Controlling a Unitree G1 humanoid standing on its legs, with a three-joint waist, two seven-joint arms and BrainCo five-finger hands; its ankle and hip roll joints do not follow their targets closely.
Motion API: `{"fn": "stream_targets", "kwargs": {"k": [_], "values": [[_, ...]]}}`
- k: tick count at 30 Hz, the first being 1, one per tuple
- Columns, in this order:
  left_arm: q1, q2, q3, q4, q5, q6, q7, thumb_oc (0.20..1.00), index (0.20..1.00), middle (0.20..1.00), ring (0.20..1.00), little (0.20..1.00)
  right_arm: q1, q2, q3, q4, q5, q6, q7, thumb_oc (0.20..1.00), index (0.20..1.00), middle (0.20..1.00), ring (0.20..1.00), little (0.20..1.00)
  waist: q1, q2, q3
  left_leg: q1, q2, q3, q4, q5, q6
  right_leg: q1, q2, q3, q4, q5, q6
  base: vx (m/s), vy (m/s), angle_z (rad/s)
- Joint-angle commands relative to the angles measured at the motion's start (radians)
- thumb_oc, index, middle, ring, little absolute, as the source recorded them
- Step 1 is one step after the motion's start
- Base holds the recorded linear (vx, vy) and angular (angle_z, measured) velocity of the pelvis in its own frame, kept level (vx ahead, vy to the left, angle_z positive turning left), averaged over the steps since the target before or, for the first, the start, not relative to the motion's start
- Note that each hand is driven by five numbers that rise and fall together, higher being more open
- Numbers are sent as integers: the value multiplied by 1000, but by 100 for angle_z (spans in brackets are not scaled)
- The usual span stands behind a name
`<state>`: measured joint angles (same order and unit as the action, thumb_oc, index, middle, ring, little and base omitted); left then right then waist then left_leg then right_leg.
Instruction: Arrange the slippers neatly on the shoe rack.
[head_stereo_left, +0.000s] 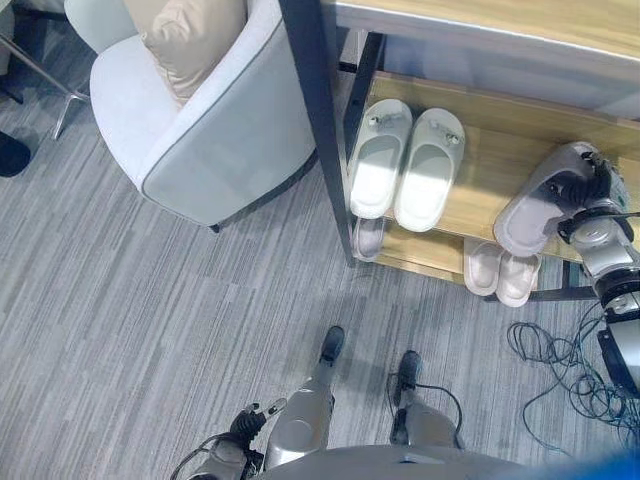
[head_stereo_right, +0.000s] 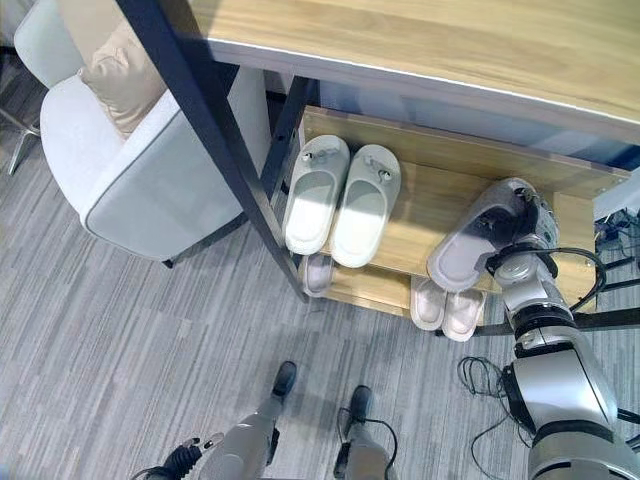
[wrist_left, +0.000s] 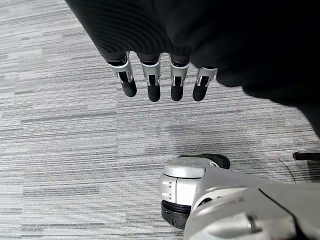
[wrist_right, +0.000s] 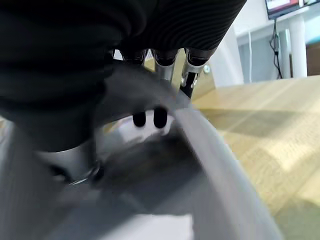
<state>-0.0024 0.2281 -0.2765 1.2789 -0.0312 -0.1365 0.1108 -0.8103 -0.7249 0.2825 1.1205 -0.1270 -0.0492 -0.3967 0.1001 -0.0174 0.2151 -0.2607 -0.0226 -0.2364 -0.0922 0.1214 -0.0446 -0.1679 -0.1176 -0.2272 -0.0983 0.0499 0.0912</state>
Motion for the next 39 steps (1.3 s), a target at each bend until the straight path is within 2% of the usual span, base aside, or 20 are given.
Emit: {"fn": "stream_targets", "kwargs": {"k": [1,3,9,12,16,22,25,27,31,33,35,39], "values": [[-20,-15,-56,75,-6,7,-16,1000,1000,1000,1000,1000,35,-48,52,-83,-57,-5,-12,200,200,200,200,200,7,-31,-41,39,-27,33,5,-95,-10,50,-27,-41,11,-47,53,-1,5,5],[-22,-17,-53,73,-1,8,-15,1000,1000,1000,1000,1000,53,-50,52,-110,-88,-4,-28,200,200,200,200,200,5,-32,-43,44,-25,33,5,-98,-9,55,-27,-40,11,-48,52,0,0,0],[-43,-26,5,72,15,12,-11,1000,1000,1000,1000,1000,236,-72,-29,-430,-225,-8,-57,200,200,200,200,200,-16,-32,-55,71,-15,40,5,-110,-7,77,-24,-39,11,-57,50,0,0,0],[-41,-30,35,75,33,16,-11,1000,1000,1000,1000,1000,387,-55,-114,-586,-272,-24,-52,200,200,200,200,200,-31,-32,-76,102,-5,52,5,-123,-5,102,-21,-33,11,-64,46,6,-8,-2],[-31,-35,62,78,37,19,-13,1000,1000,1000,1000,1000,509,-17,-165,-694,-290,-44,-34,200,200,200,200,200,-46,-31,-98,133,4,60,5,-132,-3,128,-15,-28,11,-72,40,11,-34,-8],[-1,-48,120,75,32,20,-14,1000,1000,1000,1000,1000,709,59,-165,-874,-323,-102,49,200,200,200,200,200,-68,-24,-125,174,15,72,5,-133,-1,163,-2,-13,11,-80,30,-54,-41,-11],[13,-42,154,68,25,14,-11,1000,1000,1000,1000,1000,815,70,-140,-957,-324,-145,132,200,200,200,200,200,-74,-20,-137,189,26,73,5,-128,-5,180,6,-8,20,-92,20,-99,-64,-10],[21,-42,163,63,20,13,-12,1000,1000,1000,1000,1000,883,98,-134,-942,-285,-164,180,200,200,200,200,200,-78,-16,-146,220,34,65,5,-132,-7,209,11,-21,43,-113,12,-18,-82,-4],[17,-46,161,46,-6,10,-13,1000,1000,1000,1000,1000,934,145,-129,-858,-232,-163,199,200,200,200,200,200,-81,-10,-142,242,39,55,5,-120,-21,241,19,-41,56,-134,0,-26,-65,4],[-3,-59,145,38,-15,6,-15,1000,1000,1000,1000,1000,942,174,-143,-787,-197,-158,195,200,200,200,200,200,-87,-4,-132,224,38,45,14,-106,-38,248,17,-79,54,-142,-9,-101,-48,24],[-12,-73,134,28,-30,5,-12,1000,1000,1000,1000,1000,933,191,-148,-747,-166,-153,190,200,200,200,200,200,-92,0,-121,208,34,52,36,-100,-40,249,12,-91,52,-134,-7,-108,-16,54],[-1,-85,120,24,-40,7,-21,1000,1000,1000,1000,1000,931,224,-159,-697,-107,-145,201,200,200,200,200,200,-100,6,-136,221,35,76,39,-117,-25,246,9,-74,65,-131,-5,-10,9,4]]}}
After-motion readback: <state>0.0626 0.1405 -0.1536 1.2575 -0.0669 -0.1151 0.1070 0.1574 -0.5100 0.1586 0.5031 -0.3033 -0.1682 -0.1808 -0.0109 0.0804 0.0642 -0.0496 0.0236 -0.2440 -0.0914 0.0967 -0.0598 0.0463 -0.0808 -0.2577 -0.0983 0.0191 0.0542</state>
